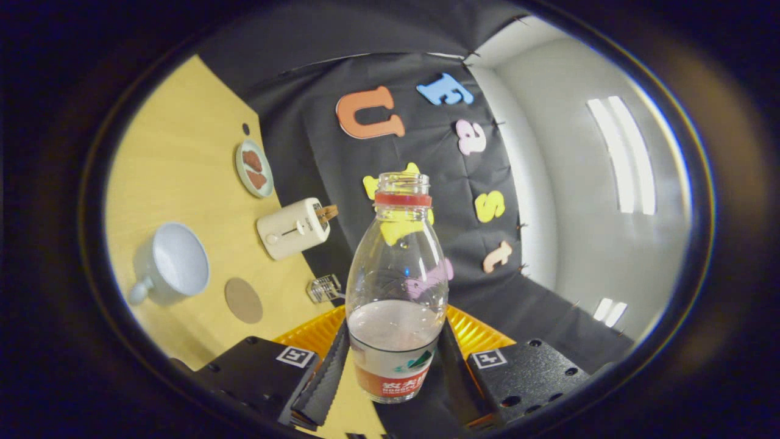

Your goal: Take the bottle from table, then pour the juice into the cup, finally place the bottle on the coaster

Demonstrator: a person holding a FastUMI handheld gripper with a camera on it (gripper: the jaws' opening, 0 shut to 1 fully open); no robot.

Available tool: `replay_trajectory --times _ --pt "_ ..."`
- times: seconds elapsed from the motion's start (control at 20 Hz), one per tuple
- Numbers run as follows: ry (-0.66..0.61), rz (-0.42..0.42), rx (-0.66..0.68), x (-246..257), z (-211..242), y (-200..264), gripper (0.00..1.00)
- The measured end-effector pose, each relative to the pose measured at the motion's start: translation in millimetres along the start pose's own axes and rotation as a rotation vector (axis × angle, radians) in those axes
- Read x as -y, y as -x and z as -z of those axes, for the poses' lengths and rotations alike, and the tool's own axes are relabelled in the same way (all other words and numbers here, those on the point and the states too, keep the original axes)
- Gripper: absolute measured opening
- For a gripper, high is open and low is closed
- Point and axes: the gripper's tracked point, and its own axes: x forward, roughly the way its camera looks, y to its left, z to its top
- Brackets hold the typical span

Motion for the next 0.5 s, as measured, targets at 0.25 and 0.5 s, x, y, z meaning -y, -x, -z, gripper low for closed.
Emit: replay_trajectory --times 0.25,0.5 --pt "-0.552 -0.292 -0.118 -40.0 8.9 11.0 0.79" --pt "-0.737 -0.232 -0.049 -4.6 -8.0 -5.6 0.79"
